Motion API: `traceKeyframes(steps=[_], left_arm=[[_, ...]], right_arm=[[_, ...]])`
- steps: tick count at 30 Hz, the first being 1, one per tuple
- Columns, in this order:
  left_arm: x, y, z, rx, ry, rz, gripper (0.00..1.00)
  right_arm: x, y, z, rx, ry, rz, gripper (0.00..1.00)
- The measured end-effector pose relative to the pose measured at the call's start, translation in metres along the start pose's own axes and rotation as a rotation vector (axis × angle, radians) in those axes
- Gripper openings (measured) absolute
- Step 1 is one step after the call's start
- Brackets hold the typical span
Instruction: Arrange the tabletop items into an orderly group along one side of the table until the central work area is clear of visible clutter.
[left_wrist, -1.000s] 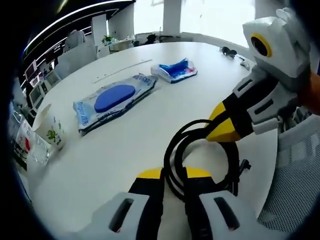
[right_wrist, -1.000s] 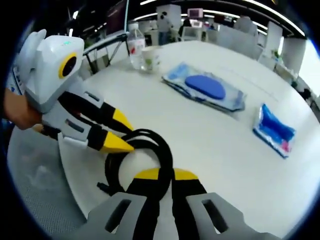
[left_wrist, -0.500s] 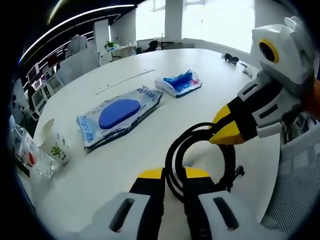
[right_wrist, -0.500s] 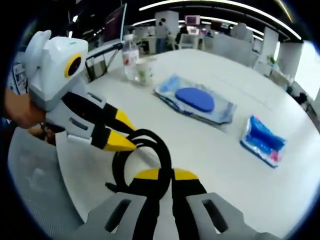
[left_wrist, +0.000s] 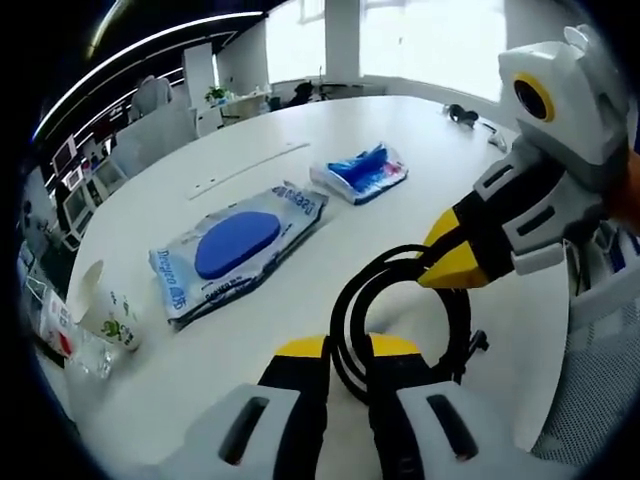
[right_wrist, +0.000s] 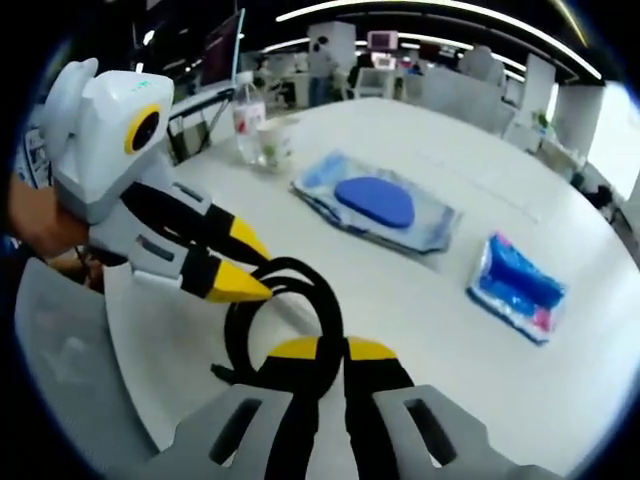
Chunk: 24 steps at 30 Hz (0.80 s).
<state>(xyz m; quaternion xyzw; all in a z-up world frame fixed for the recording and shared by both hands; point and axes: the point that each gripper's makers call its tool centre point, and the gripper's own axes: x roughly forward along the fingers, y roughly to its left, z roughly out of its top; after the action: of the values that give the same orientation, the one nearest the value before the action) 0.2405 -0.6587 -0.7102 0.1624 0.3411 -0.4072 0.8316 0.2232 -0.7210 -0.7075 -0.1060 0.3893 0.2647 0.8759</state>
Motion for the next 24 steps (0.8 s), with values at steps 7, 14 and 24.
traceKeyframes(steps=[7, 14, 24], left_arm=[[0.009, 0.011, 0.006, -0.017, 0.008, 0.009, 0.12], [0.017, 0.017, 0.006, -0.021, 0.024, 0.016, 0.12], [0.031, 0.026, 0.005, -0.015, 0.041, 0.026, 0.13]], right_arm=[[0.007, -0.009, 0.008, 0.009, -0.002, 0.017, 0.04], [0.017, -0.015, 0.009, 0.037, 0.002, 0.034, 0.04], [0.029, -0.023, 0.01, 0.059, 0.004, 0.038, 0.04]])
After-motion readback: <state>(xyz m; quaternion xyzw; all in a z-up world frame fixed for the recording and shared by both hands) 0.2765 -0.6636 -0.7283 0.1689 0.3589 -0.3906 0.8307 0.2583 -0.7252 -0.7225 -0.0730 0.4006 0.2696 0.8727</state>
